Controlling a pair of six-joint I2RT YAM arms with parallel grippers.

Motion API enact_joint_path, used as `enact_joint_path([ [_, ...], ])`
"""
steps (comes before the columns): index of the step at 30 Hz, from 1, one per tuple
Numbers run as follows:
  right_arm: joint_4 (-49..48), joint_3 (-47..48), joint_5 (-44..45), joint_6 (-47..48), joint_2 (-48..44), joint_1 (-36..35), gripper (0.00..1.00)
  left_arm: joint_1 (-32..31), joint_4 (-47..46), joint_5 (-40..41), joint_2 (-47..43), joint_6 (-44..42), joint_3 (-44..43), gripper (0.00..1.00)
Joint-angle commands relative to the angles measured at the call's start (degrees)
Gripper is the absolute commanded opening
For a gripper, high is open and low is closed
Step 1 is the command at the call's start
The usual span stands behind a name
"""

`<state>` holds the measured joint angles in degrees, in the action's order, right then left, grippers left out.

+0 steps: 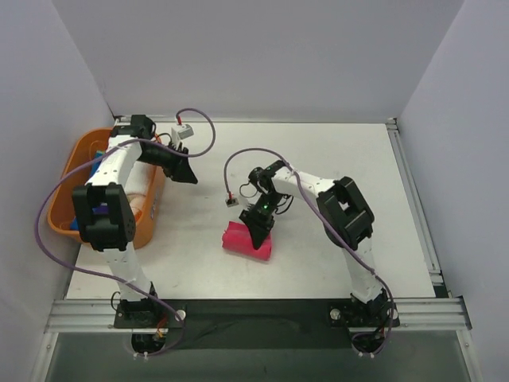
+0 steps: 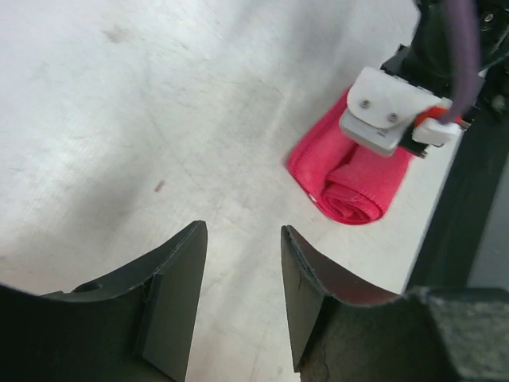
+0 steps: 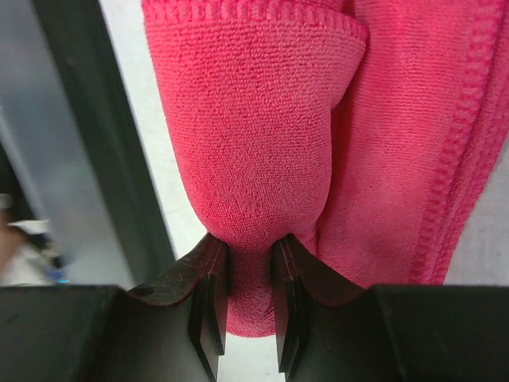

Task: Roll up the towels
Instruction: Roll the towel

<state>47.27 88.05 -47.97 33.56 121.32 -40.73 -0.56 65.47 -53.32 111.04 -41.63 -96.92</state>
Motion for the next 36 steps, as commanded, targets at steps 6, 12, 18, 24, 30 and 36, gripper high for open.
enact_joint_path([
  [6,18.11,8.09,-7.22,-0.61,14.73,4.34,0.00,-0.32,-22.22,-1.62,-23.84,3.75,21.23,0.57],
  [12,21.37,13.36,-9.25,-0.51,20.62,5.92,0.00,-16.18,-26.08,9.62,-37.12,-8.02,36.70,0.62],
  [18,22.61,16.71,-8.03,-2.01,23.88,5.93,0.00,-30.89,-31.53,21.76,-41.43,-14.00,45.93,0.66],
  [24,22.69,19.00,-7.32,-3.68,25.81,6.19,0.00,-41.88,-36.90,28.35,-39.33,-17.87,49.28,0.68],
  [30,22.43,19.97,-6.18,-4.03,25.99,6.19,0.00,-45.93,-41.29,31.52,-35.64,-18.58,50.08,0.69],
  [36,22.61,21.46,-5.47,-4.56,26.69,6.19,0.00,-47.69,-45.69,33.98,-33.00,-20.77,51.75,0.69],
])
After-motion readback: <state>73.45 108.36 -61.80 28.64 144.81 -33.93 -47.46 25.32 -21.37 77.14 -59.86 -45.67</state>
